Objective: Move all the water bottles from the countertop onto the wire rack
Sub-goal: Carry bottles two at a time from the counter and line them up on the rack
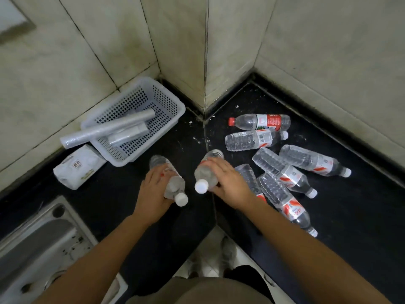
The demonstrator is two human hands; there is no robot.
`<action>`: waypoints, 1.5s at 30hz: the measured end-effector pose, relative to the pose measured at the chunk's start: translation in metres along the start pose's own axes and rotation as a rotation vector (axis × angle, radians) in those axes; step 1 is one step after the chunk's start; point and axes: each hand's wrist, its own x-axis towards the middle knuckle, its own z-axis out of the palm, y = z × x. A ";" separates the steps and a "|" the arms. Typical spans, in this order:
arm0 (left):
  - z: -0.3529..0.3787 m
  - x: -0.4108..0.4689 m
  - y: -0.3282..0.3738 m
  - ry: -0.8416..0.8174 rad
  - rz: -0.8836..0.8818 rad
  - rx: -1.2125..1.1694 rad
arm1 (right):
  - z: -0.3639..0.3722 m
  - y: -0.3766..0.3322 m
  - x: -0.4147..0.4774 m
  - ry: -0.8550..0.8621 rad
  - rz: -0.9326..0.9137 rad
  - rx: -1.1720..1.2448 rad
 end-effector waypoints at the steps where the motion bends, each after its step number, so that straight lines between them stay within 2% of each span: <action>1: -0.007 0.005 0.008 0.034 -0.052 -0.137 | -0.012 -0.007 0.005 0.048 0.083 0.098; 3: -0.021 0.014 0.025 0.088 -0.261 -0.390 | -0.035 -0.016 0.011 0.115 0.224 0.160; 5: -0.031 0.018 0.036 0.136 -0.475 -0.572 | -0.051 -0.025 0.009 0.137 0.276 0.195; 7: -0.035 0.016 0.042 0.142 -0.584 -0.648 | -0.050 -0.030 0.003 0.126 0.292 0.202; 9: -0.031 0.006 0.047 0.105 -0.613 -0.659 | -0.038 -0.030 -0.005 0.090 0.328 0.196; 12: -0.021 -0.012 0.051 0.016 -0.563 -0.622 | -0.013 -0.026 -0.021 0.060 0.392 0.329; 15: -0.018 -0.017 0.050 -0.050 -0.487 -0.590 | 0.002 -0.028 -0.031 0.116 0.444 0.458; 18: -0.025 -0.011 0.050 -0.019 -0.449 -0.555 | 0.000 -0.031 -0.035 0.191 0.481 0.562; 23: -0.052 0.003 0.063 0.068 -0.397 -0.648 | -0.041 -0.052 -0.059 0.417 0.512 0.727; 29: -0.078 0.035 0.127 0.007 -0.238 -0.936 | -0.091 -0.065 -0.109 0.726 0.505 0.845; 35: -0.059 0.031 0.234 -0.269 -0.133 -1.227 | -0.115 -0.078 -0.203 1.070 0.525 1.056; 40: -0.032 -0.002 0.323 -0.560 -0.052 -1.252 | -0.139 -0.095 -0.306 1.248 0.475 1.274; 45: 0.008 -0.069 0.406 -0.699 0.017 -1.258 | -0.143 -0.100 -0.416 1.388 0.440 1.317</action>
